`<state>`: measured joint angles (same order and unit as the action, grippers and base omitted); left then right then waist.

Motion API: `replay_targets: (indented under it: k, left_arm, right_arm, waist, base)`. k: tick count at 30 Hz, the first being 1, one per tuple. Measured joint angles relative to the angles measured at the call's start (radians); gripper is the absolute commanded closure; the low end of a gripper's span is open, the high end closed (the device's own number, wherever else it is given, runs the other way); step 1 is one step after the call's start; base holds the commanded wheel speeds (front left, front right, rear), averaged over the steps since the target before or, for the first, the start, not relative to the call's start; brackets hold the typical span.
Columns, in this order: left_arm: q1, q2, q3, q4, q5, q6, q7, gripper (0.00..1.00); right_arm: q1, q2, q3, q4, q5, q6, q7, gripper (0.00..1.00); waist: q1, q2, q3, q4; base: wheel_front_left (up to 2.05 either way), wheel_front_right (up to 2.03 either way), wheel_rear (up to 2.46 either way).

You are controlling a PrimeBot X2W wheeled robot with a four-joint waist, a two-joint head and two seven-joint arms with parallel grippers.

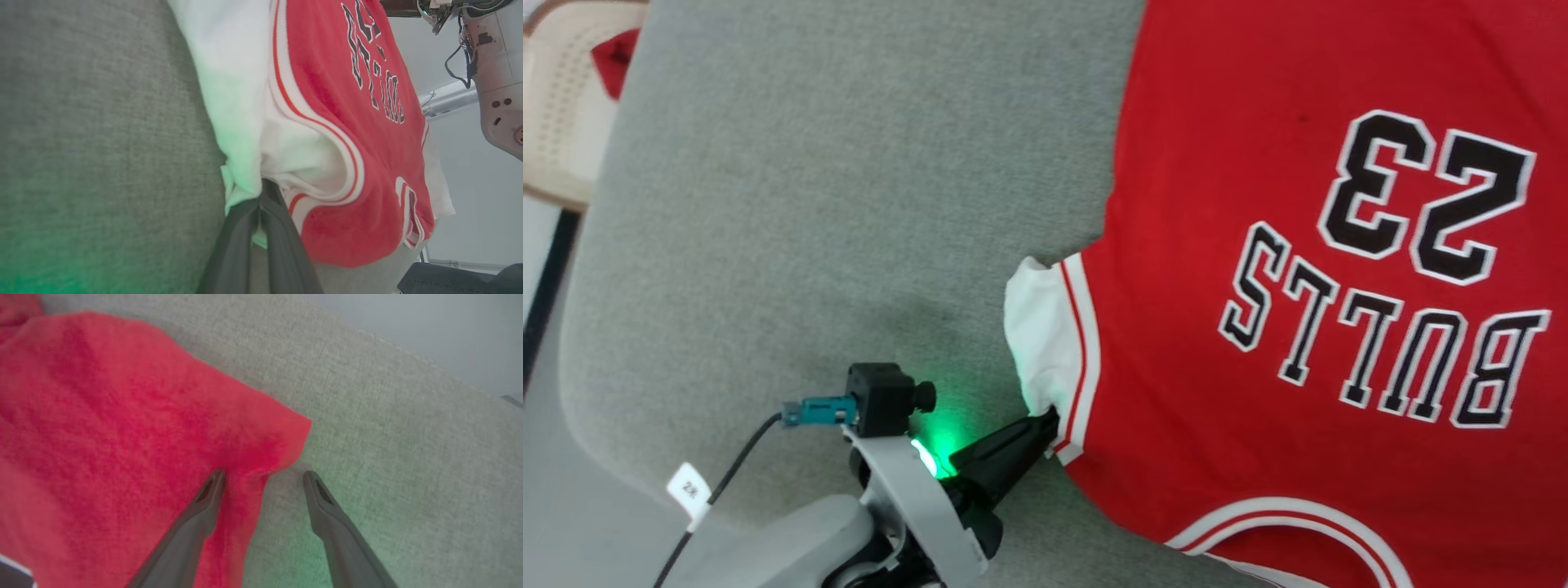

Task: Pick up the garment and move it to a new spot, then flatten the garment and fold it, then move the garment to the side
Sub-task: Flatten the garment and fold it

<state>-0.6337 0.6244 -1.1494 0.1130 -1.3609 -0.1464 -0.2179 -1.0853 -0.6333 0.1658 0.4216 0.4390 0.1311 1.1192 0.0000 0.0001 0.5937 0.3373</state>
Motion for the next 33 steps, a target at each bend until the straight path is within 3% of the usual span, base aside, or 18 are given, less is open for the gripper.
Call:
replay_targets:
  k: [4, 5, 6, 7, 12, 16, 25, 29, 33]
  left_arm:
    - [-0.024, -0.011, -0.022, -0.003, -0.013, -0.001, -0.009, 1.00]
    - [-0.028, -0.011, -0.024, -0.005, -0.017, -0.001, -0.012, 1.00]
    - [-0.032, -0.008, -0.026, -0.008, -0.026, -0.001, -0.014, 1.00]
    - [-0.033, -0.005, -0.027, -0.011, -0.033, -0.001, -0.019, 1.00]
    - [-0.033, 0.010, -0.022, -0.011, -0.062, -0.001, -0.036, 1.00]
    - [-0.013, 0.019, -0.014, 0.002, -0.072, 0.000, -0.041, 1.00]
    - [0.108, 0.081, 0.099, 0.039, -0.070, 0.012, -0.046, 1.00]
    - [0.157, 0.105, 0.160, 0.036, -0.050, 0.014, -0.046, 1.00]
    - [0.187, 0.121, 0.197, 0.026, -0.028, 0.015, -0.046, 1.00]
  right_arm:
    - [-0.036, 0.004, 0.009, 0.032, -0.017, -0.001, -0.002, 0.00]
    - [-0.039, 0.004, 0.015, 0.032, -0.016, -0.001, -0.010, 0.28]
    - [-0.041, 0.004, 0.022, 0.032, -0.013, -0.001, -0.029, 0.73]
    - [-0.042, 0.008, 0.023, 0.035, -0.008, -0.001, -0.052, 1.00]
    - [-0.009, 0.024, 0.040, 0.044, 0.039, -0.001, -0.148, 1.00]
    - [0.075, -0.015, 0.068, -0.010, 0.117, -0.001, -0.193, 1.00]
    - [0.471, -0.129, 0.018, -0.335, 0.272, -0.001, -0.216, 1.00]
    - [0.670, -0.129, -0.059, -0.479, 0.300, -0.001, -0.171, 1.00]
    - [0.903, -0.081, -0.125, -0.617, 0.309, -0.001, -0.118, 1.00]
  waist:
    - [0.0000, 0.0000, 0.027, 0.019]
    - [0.0000, 0.0000, 0.031, 0.021]
    - [0.0000, 0.0000, 0.034, 0.021]
    - [0.0000, 0.0000, 0.035, 0.019]
    - [0.0000, 0.0000, 0.011, 0.011]
    - [0.0001, 0.0000, -0.032, -0.005]
    - [0.0001, 0.0000, -0.142, -0.091]
    - [0.0001, 0.0000, -0.175, -0.149]
    - [0.0001, 0.0000, -0.202, -0.203]
  base:
    - [0.00, 0.00, 0.00]
    - [0.00, 0.00, 0.00]
    - [0.00, 0.00, 0.00]
    - [0.00, 0.00, 0.00]
    - [0.00, 0.00, 0.00]
    - [0.00, 0.00, 0.00]
    - [0.00, 0.00, 0.00]
    - [0.00, 0.00, 0.00]
    - [0.00, 0.00, 0.00]
